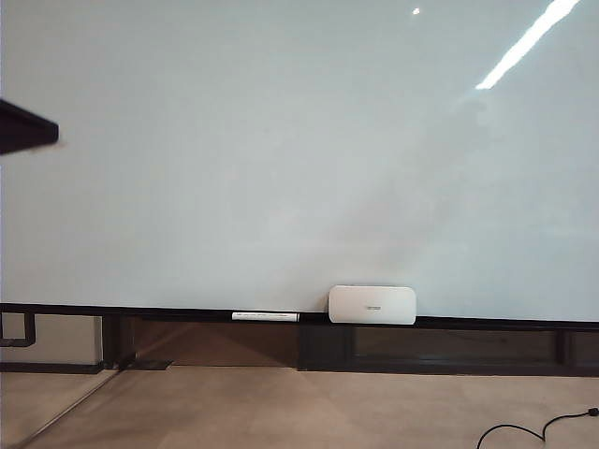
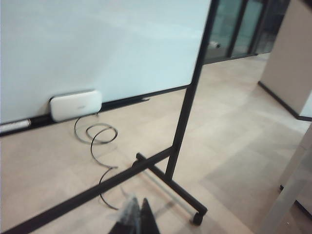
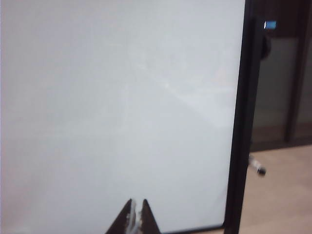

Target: Reach to the right to find the marker pen, pick it up, and write the number 14 on the whiteboard.

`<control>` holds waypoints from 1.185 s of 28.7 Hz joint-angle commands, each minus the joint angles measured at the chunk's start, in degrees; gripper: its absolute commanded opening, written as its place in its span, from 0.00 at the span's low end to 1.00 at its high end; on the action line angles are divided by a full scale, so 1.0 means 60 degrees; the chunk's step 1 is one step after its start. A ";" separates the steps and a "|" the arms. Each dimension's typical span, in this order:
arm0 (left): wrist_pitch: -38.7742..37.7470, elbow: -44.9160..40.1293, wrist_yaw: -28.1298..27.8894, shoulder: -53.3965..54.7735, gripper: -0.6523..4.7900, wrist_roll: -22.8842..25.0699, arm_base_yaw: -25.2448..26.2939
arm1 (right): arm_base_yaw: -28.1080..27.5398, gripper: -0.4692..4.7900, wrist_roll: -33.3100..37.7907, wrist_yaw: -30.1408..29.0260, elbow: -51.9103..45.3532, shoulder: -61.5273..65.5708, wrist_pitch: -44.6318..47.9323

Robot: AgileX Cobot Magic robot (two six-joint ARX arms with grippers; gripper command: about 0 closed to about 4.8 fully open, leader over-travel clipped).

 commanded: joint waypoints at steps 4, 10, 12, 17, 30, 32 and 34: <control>0.1035 0.0044 0.0077 0.0710 0.11 -0.0029 0.0007 | -0.0484 0.13 -0.1177 0.0051 0.0823 0.2033 0.1636; 0.1705 0.0076 0.0426 0.0739 0.11 -0.0062 0.0007 | -0.2299 0.13 -0.0984 -0.0761 0.1956 0.3333 0.1075; 0.2124 0.0076 0.0433 0.0739 0.11 -0.0062 0.0007 | -0.3166 0.13 -0.0787 -0.1290 0.2175 0.3679 0.1086; 0.2371 0.0076 0.0397 0.0747 0.11 -0.0055 0.0007 | -0.5439 0.12 0.0288 -0.3610 0.2200 0.4539 0.1100; 0.2324 0.0073 0.0397 0.0754 0.11 -0.0361 0.0011 | -0.5814 0.11 -0.0521 -0.4605 0.2302 0.8910 0.3909; 0.2222 0.0073 0.0375 0.0754 0.11 -0.0346 0.0011 | -0.5869 0.11 -0.0736 -0.4605 0.2357 0.9628 0.4579; 0.2113 0.0069 0.0335 0.0754 0.11 -0.0306 0.0011 | -0.6040 0.11 -0.0747 -0.4925 0.2528 1.0360 0.4936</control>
